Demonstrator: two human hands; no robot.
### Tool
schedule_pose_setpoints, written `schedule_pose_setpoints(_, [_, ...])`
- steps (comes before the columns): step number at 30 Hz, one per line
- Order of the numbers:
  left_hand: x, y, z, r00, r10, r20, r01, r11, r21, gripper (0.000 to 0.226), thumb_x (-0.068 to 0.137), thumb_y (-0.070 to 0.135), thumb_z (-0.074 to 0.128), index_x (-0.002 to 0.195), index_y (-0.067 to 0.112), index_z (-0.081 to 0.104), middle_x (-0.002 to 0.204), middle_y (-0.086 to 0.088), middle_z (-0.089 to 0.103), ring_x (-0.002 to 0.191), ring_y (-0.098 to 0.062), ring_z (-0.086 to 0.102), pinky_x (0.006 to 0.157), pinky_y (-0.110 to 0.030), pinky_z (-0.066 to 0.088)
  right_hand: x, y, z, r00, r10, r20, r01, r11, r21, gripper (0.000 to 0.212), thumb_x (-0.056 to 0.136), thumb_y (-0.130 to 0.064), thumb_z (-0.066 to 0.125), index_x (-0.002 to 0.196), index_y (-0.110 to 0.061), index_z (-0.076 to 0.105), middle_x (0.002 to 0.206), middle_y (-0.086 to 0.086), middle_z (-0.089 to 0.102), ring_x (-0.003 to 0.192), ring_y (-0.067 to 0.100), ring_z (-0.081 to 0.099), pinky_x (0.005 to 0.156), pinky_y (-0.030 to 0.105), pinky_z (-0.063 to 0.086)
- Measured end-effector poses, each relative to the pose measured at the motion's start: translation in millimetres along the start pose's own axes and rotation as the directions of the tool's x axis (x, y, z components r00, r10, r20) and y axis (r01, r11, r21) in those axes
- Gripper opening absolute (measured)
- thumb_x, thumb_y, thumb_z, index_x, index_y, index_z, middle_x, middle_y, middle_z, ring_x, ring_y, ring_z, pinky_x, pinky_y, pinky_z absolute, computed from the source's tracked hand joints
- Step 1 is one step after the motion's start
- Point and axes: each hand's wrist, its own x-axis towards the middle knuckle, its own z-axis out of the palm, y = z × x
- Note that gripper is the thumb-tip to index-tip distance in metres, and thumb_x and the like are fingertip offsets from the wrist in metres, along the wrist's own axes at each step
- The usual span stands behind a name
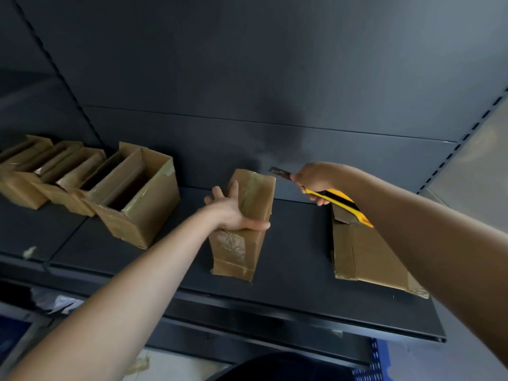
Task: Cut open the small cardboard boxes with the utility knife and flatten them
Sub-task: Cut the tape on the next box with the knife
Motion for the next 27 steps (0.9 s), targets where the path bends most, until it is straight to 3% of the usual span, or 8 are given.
schedule_pose_setpoints(3, [1.4, 7.8, -2.8, 0.994, 0.103, -0.034, -0.103, 0.995, 0.009, 0.138, 0.056, 0.063, 0.077, 0.147, 0.026, -0.02, 0.156, -0.009, -0.004, 0.143, -0.033, 0.006, 0.111, -0.05, 0.024, -7.9, -2.8, -4.1, 0.971, -0.237, -0.006, 0.229, 0.943, -0.241, 0.021, 0.098, -0.025, 0.035, 0.089, -0.017, 0.052, 0.087, 0.008, 0.056, 0.063, 0.025, 0.06, 0.065, 0.033, 0.051])
schedule_pose_setpoints(5, [3.9, 5.9, -7.4, 0.978, 0.21, 0.001, -0.21, 0.977, 0.028, 0.137, 0.058, 0.054, 0.08, 0.147, 0.025, -0.02, 0.159, -0.004, -0.003, 0.145, -0.027, 0.005, 0.115, -0.049, 0.017, -14.0, -7.2, -2.8, 0.943, -0.329, 0.052, 0.311, 0.815, -0.488, 0.02, 0.1, -0.029, 0.035, 0.102, -0.025, 0.054, 0.11, 0.005, 0.056, 0.093, 0.025, 0.062, 0.083, 0.036, 0.048])
schedule_pose_setpoints(7, [5.7, 2.2, -9.8, 0.953, 0.3, 0.034, -0.3, 0.954, 0.006, 0.136, 0.058, 0.05, 0.083, 0.148, 0.027, -0.017, 0.159, 0.003, 0.008, 0.143, -0.024, 0.014, 0.115, -0.047, 0.02, -18.2, -12.6, -1.8, 0.93, -0.356, 0.091, 0.321, 0.667, -0.673, 0.03, 0.101, -0.031, 0.036, 0.124, -0.025, 0.054, 0.127, 0.002, 0.052, 0.114, 0.025, 0.051, 0.088, 0.034, 0.042])
schedule_pose_setpoints(9, [6.9, -2.0, -9.7, 0.937, 0.346, 0.038, -0.344, 0.937, -0.065, 0.135, 0.057, 0.046, 0.084, 0.148, 0.03, -0.014, 0.157, 0.01, 0.014, 0.14, -0.021, 0.022, 0.113, -0.044, 0.026, -24.1, -17.9, -1.4, 0.922, -0.37, 0.109, 0.319, 0.575, -0.753, 0.03, 0.101, -0.026, 0.037, 0.125, -0.022, 0.055, 0.122, 0.001, 0.055, 0.104, 0.023, 0.05, 0.078, 0.032, 0.041])
schedule_pose_setpoints(12, [8.3, -7.1, -9.7, 0.928, 0.371, 0.033, -0.36, 0.917, -0.168, 0.133, 0.056, 0.04, 0.086, 0.148, 0.034, -0.01, 0.155, 0.013, 0.015, 0.137, -0.018, 0.027, 0.11, -0.041, 0.032, -32.3, -28.4, 0.9, 0.915, -0.39, 0.103, 0.315, 0.531, -0.787, 0.028, 0.099, -0.023, 0.04, 0.12, -0.024, 0.057, 0.107, 0.0, 0.055, 0.088, 0.021, 0.046, 0.071, 0.032, 0.039])
schedule_pose_setpoints(19, [8.3, -14.1, -10.7, 0.917, 0.396, 0.045, -0.377, 0.899, -0.221, 0.123, 0.058, 0.04, 0.085, 0.146, 0.039, 0.0, 0.152, 0.018, 0.018, 0.131, -0.011, 0.032, 0.1, -0.028, 0.036, -34.6, -51.6, 13.3, 0.906, -0.422, 0.038, 0.234, 0.422, -0.876, 0.032, 0.094, -0.015, 0.045, 0.122, -0.025, 0.056, 0.104, -0.002, 0.054, 0.091, 0.022, 0.054, 0.068, 0.032, 0.042])
schedule_pose_setpoints(23, [8.7, -13.5, -11.1, 0.916, 0.4, 0.04, -0.387, 0.904, -0.182, 0.121, 0.057, 0.041, 0.084, 0.146, 0.04, 0.002, 0.152, 0.018, 0.018, 0.133, -0.012, 0.031, 0.104, -0.031, 0.036, -30.8, -48.6, 16.4, 0.922, -0.387, -0.013, 0.112, 0.299, -0.948, 0.021, 0.091, -0.012, 0.049, 0.107, -0.02, 0.06, 0.087, -0.003, 0.052, 0.079, 0.021, 0.052, 0.051, 0.03, 0.033])
schedule_pose_setpoints(27, [11.1, -14.5, -14.4, 0.926, 0.377, 0.04, -0.371, 0.923, -0.102, 0.116, 0.056, 0.042, 0.084, 0.142, 0.044, 0.007, 0.15, 0.006, 0.026, 0.129, -0.019, 0.037, 0.104, -0.04, 0.04, -23.7, -29.8, 9.6, 0.939, -0.34, -0.046, 0.084, 0.357, -0.93, 0.025, 0.091, -0.01, 0.048, 0.11, -0.022, 0.059, 0.087, -0.004, 0.05, 0.083, 0.022, 0.052, 0.06, 0.032, 0.037])
